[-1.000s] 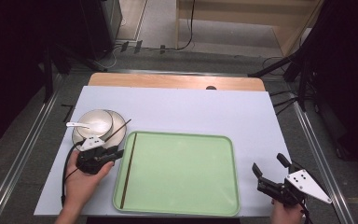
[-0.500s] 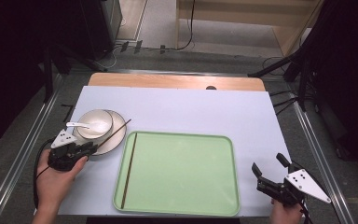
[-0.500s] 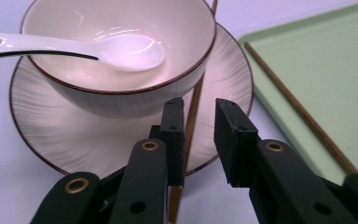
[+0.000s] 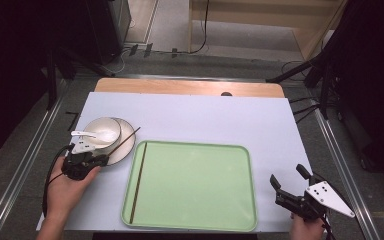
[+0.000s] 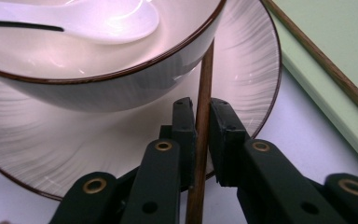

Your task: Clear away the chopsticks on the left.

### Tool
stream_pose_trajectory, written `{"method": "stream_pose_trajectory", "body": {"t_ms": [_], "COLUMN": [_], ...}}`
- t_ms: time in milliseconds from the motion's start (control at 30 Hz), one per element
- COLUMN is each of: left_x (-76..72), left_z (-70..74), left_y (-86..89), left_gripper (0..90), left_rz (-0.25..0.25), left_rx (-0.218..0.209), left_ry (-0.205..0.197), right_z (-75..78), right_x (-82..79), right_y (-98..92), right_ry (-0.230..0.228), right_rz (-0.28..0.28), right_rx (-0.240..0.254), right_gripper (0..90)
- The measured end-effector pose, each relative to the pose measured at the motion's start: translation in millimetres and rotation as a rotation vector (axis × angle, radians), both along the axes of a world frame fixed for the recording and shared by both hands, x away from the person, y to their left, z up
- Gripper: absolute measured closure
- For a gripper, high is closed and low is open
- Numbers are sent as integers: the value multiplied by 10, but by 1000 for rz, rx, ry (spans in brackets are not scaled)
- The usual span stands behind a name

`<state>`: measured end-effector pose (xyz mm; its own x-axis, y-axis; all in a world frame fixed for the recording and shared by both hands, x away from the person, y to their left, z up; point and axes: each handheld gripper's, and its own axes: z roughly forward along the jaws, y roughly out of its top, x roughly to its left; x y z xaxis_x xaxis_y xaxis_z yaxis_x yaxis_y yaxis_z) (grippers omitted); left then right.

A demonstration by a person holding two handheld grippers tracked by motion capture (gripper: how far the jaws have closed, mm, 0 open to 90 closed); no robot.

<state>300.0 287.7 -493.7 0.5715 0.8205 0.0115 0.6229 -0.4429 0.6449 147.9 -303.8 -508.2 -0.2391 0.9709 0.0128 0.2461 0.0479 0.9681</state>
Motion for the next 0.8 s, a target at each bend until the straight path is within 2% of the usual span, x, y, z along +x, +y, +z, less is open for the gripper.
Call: {"method": "stream_pose_trajectory", "body": {"t_ms": [67, 233, 267, 500, 600, 700, 733, 800], "left_x": [-2, -22, -42, -136, -227, -275, -325, -354], "left_z": [9, 36, 62, 177, 246, 256, 244, 227], "left_y": [-14, -40, -53, -152, -263, -345, -446, -515], "left_gripper": [840, 849, 849, 850, 851, 850, 850, 850], "left_rz": [-18, -22, -23, -37, -54, -68, -86, -96], "left_rx": [3, 0, -19, -63, -93, -105, -117, -118], "left_ry": [1, -5, 0, 5, 2, -1, -1, 3], "right_z": [-2, -2, -1, 0, 3, 2, 2, 2], "right_x": [2, 1, -1, -1, -7, -7, -7, -7], "right_y": [-2, -4, -5, -4, -7, -13, -14, -13], "right_ry": [-1, -1, -1, -1, -3, -5, -5, -5], "right_rz": [1, 0, 0, -1, -3, -3, -3, -3], "right_rx": [2, 4, 5, 5, 7, 9, 9, 9], "right_gripper": [101, 101, 101, 101, 101, 101, 101, 101]}}
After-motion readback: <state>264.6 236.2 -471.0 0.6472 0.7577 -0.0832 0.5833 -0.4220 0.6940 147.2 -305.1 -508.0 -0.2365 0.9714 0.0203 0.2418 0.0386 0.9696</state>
